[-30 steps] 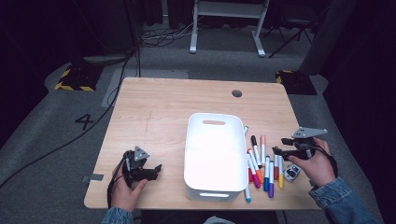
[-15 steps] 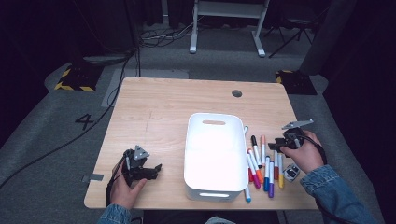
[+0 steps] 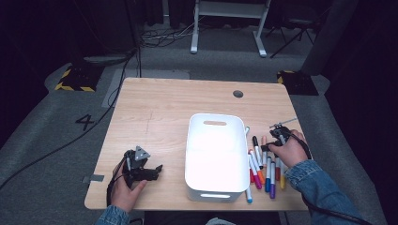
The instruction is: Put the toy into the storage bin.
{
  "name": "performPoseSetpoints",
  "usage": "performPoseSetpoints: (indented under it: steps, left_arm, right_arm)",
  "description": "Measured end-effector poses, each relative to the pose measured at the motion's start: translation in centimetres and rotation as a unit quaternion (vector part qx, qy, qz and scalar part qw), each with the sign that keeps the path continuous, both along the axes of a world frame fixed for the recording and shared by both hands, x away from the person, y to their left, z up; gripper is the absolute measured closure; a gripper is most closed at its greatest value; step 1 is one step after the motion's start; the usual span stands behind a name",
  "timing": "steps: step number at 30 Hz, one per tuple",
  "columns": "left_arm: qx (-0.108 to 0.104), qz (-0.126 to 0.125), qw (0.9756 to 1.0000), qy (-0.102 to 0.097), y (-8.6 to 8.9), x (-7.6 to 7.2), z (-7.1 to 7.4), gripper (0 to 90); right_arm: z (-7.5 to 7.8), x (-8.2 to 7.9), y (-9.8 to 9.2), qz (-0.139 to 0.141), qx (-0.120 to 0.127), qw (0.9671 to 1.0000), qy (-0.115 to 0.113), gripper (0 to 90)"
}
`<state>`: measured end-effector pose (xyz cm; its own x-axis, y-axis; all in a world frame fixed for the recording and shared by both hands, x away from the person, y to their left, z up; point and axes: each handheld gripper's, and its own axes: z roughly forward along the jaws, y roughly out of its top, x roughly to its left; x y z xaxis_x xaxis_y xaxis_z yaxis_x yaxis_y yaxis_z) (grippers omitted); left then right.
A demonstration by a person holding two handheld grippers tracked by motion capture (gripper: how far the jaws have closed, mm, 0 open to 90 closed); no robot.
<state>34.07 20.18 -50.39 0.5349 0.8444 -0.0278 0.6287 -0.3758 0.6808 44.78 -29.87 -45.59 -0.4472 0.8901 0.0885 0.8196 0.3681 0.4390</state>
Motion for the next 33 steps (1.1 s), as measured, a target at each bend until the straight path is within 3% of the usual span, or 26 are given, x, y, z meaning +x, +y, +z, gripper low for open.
performPoseSetpoints:
  steps: [5,8,27,33]
  left_arm:
    - [0.0,0.0,1.0,0.0,0.0,0.0,0.0,14.5]
    - [-0.001,0.0,1.0,0.0,0.0,0.0,0.0,14.5]
    - [-0.001,0.0,1.0,0.0,0.0,0.0,0.0,14.5]
    - [-0.001,0.0,1.0,0.0,0.0,0.0,0.0,14.5]
  right_arm:
    - [-0.4,0.3,0.5,-0.013,-0.013,0.9998,0.0,66.2]
    - [-0.5,0.4,0.6,-0.022,-0.007,0.9997,0.005,67.9]
    - [-1.3,2.3,1.5,-0.044,-0.019,0.9987,-0.016,68.9]
    - [-1.3,2.7,1.8,-0.045,-0.029,0.9983,-0.021,75.5]
